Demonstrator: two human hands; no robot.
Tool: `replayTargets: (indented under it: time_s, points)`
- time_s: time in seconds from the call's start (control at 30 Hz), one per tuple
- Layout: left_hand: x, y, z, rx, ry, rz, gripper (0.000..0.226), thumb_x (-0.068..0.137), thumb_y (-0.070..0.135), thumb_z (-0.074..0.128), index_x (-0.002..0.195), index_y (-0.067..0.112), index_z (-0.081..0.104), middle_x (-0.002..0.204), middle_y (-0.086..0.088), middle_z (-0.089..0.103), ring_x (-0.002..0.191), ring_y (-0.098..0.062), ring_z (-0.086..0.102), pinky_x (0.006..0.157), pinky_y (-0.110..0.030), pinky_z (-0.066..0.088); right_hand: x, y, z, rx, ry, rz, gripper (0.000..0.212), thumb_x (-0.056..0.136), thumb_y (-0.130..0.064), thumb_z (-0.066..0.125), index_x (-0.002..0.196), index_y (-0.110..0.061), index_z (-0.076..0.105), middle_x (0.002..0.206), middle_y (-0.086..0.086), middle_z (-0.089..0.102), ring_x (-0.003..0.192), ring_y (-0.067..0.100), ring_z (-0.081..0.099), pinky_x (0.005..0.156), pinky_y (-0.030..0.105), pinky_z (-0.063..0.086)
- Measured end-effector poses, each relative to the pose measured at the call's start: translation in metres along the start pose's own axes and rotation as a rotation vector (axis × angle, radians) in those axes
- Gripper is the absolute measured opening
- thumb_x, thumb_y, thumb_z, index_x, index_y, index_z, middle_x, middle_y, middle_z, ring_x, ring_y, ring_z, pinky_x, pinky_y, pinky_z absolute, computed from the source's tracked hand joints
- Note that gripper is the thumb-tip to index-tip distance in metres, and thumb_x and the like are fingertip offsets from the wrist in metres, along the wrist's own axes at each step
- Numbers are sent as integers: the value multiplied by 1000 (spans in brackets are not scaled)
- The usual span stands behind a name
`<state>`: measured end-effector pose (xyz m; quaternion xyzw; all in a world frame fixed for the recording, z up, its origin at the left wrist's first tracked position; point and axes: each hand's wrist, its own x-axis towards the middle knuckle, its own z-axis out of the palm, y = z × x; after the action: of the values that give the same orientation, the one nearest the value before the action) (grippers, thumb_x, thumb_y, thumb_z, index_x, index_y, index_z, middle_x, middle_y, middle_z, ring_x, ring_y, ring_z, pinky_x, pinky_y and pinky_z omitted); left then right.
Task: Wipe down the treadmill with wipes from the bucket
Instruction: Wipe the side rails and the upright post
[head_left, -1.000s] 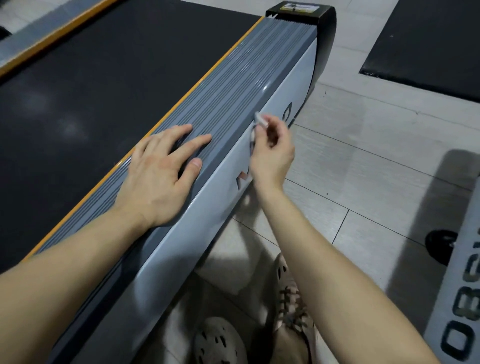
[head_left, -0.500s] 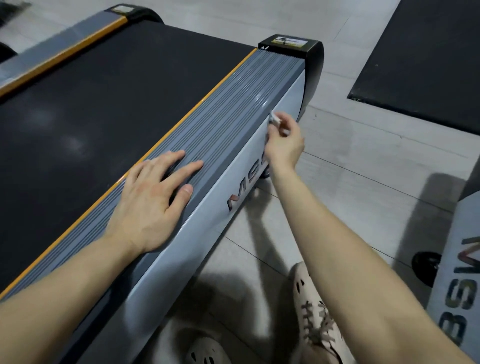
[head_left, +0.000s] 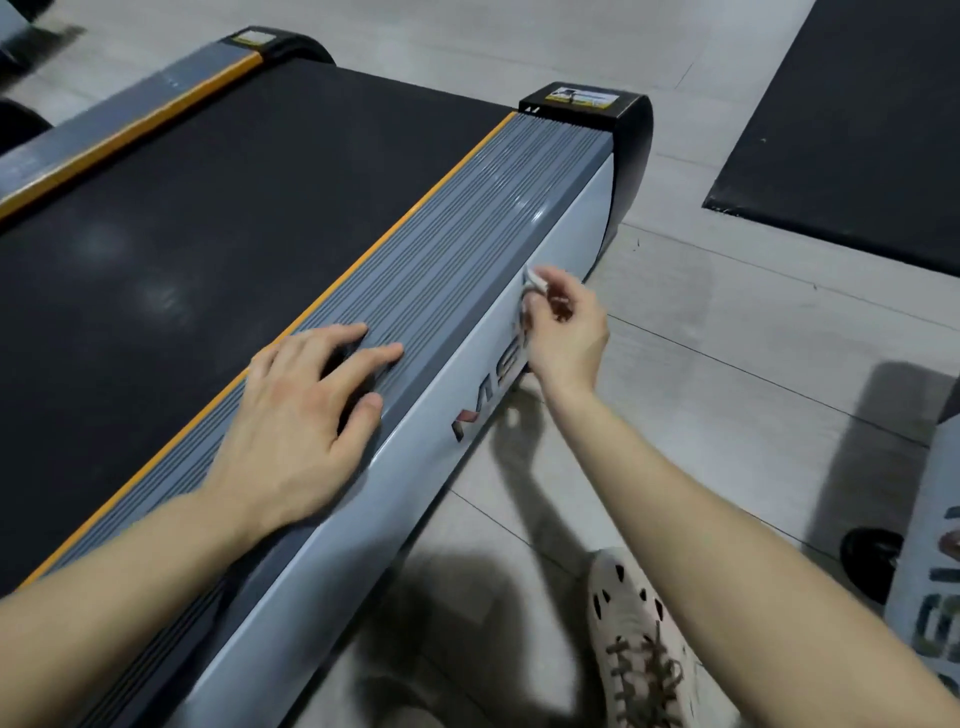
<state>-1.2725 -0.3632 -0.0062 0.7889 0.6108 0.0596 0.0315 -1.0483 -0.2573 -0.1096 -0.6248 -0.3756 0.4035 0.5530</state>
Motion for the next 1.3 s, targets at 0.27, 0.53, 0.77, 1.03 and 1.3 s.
replayTargets:
  time_s: [0.27, 0.53, 0.77, 1.03, 1.3]
  points:
    - [123, 29, 23, -117, 105, 24, 36, 102, 28, 44, 129, 21, 68, 129, -3, 62, 124, -30, 54, 111, -51, 38, 30, -11, -17, -163, -106, 171, 37, 85, -4, 75, 84, -41, 75, 78, -14, 71, 79, 18, 73, 80, 44, 64]
    - [182, 59, 41, -137, 63, 11, 44, 103, 38, 36, 133, 26, 66, 137, -1, 62, 132, -29, 53, 112, -52, 37, -45, -18, -33, -248, -410, -4, 26, 90, -2, 75, 103, -24, 80, 96, -3, 76, 84, 6, 70, 79, 19, 54]
    - [230, 59, 70, -11, 43, -70, 49, 107, 44, 29, 151, 40, 51, 157, -1, 49, 148, -24, 39, 122, -51, 24, 102, -12, -4, -155, 46, -54, 18, 96, -14, 69, 95, -32, 70, 91, -4, 73, 84, 12, 69, 83, 33, 58]
    - [226, 60, 78, 39, 84, -75, 49, 108, 42, 29, 153, 41, 48, 160, 2, 46, 151, -18, 36, 126, -49, 22, 39, 7, -1, -53, -9, -89, 18, 101, -7, 63, 110, -20, 71, 104, 1, 63, 85, 8, 60, 76, 15, 44]
    - [227, 60, 75, 28, 69, -78, 51, 108, 44, 25, 155, 44, 45, 163, 6, 43, 153, -15, 32, 128, -47, 19, 202, 8, -12, -193, 142, -45, 22, 100, -13, 61, 101, -34, 68, 99, 0, 69, 84, 10, 63, 80, 36, 55]
